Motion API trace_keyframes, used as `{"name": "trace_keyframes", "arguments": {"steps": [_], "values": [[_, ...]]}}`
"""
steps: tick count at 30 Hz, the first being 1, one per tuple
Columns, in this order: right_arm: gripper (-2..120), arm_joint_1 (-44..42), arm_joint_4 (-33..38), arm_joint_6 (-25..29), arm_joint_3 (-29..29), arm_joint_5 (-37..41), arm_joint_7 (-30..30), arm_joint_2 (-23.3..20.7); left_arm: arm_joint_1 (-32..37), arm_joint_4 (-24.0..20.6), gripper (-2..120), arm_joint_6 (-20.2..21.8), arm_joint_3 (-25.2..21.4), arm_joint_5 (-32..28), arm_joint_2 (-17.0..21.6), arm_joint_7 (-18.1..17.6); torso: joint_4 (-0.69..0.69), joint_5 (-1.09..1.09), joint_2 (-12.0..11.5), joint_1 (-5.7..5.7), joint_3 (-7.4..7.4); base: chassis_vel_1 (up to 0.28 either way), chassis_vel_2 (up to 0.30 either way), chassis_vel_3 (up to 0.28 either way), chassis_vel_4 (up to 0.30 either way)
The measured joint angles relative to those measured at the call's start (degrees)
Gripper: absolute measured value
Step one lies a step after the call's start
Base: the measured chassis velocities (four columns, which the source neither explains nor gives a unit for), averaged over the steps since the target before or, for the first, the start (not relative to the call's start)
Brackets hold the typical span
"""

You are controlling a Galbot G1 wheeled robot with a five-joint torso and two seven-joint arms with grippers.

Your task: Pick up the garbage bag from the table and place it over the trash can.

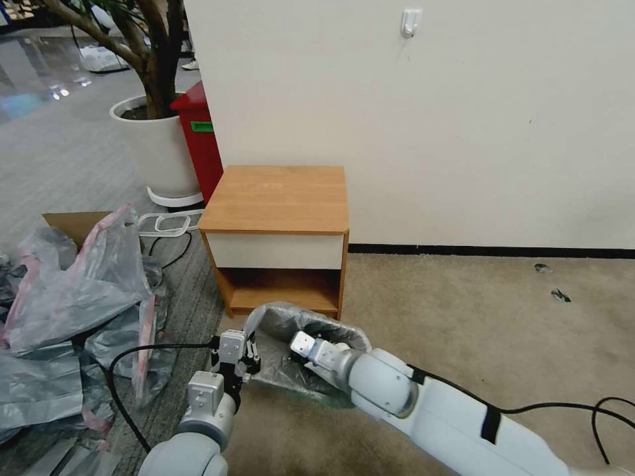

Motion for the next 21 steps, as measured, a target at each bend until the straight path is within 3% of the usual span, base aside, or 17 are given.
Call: {"name": "trace_keyframes", "arguments": {"steps": [6,10,16,21], "values": [[0,-0.6,-1.2,0.1,0.4,-0.1,0.1,0.2,0.1,-0.2,0,0.1,0.2,0.0,-0.3,-0.1,0.0,0.01,0.0,0.0,0.0,0.0,0.0,0.0,0.0],[0,-2.4,2.1,0.2,2.9,0.2,0.2,-0.9,-0.7,0.8,0,0.5,-0.3,-0.8,-0.3,-0.8,-0.01,0.0,0.0,0.0,0.0,0.0,0.0,0.0,0.0],[0,-9.5,14.5,1.4,10.0,2.2,0.3,-5.7,-2.1,2.1,0,3.6,-2.5,-9.1,-0.3,-2.6,-0.01,0.0,0.0,0.0,-0.01,0.0,0.0,0.0,0.0],[0,-19.4,24.1,5.0,20.1,4.3,0.4,-9.2,-3.2,3.4,0,8.0,-3.8,-18.9,0.1,-5.2,-0.02,0.01,0.0,0.0,-0.01,0.0,0.0,0.0,0.0]]}}
